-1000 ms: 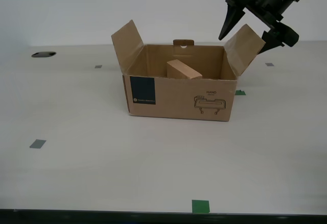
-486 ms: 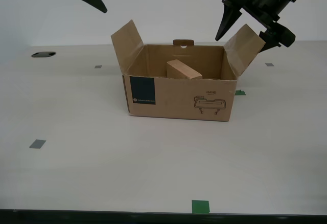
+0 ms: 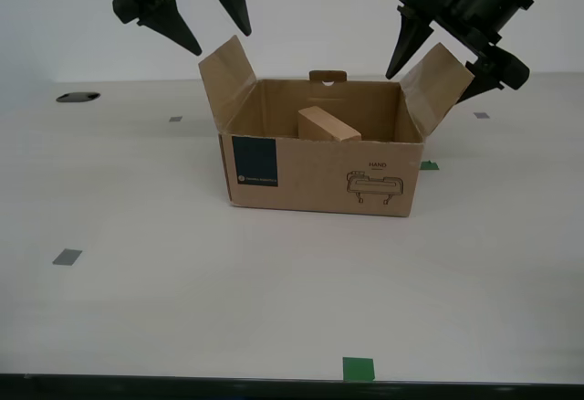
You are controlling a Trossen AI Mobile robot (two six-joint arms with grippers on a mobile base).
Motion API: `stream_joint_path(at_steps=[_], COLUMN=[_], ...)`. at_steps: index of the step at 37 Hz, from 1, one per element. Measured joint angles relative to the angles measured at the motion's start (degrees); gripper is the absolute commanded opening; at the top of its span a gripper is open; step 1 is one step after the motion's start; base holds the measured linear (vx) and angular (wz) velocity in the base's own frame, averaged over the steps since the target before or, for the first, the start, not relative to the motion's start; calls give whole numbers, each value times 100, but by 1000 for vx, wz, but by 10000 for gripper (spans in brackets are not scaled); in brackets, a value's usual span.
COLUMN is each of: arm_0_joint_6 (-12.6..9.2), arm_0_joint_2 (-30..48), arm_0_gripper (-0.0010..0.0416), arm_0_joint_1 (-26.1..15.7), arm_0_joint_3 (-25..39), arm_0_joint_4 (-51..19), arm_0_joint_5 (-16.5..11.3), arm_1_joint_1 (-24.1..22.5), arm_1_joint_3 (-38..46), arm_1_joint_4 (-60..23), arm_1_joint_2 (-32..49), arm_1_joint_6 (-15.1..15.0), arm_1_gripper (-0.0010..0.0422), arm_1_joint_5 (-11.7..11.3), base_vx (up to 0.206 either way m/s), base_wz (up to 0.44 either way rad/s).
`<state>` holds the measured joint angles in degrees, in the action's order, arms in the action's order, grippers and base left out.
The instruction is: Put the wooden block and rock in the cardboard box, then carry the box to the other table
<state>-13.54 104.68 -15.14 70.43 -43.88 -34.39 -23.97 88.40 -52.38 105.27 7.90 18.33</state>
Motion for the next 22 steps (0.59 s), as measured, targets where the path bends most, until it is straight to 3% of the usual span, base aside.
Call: stream_joint_path(at_steps=[9,22], arm_0_joint_6=[2,0], arm_0_joint_2=[0,-4], arm_0_gripper=[399,399], arm_0_joint_1=[0,7], arm_0_joint_3=[-313,-245], arm_0_joint_4=[46,122], arm_0_joint_5=[0,0], arm_1_joint_1=[11,39], arm_1_joint_3=[431,662], arm_1_joint_4=[-46,-216], arm_1_joint_2=[481,872], arm_1_joint_6=[-85,-341], arm_1_gripper=[375,375], arm_1_joint_5=[-264,-273], base_vx=[0,0], base_wz=[0,0])
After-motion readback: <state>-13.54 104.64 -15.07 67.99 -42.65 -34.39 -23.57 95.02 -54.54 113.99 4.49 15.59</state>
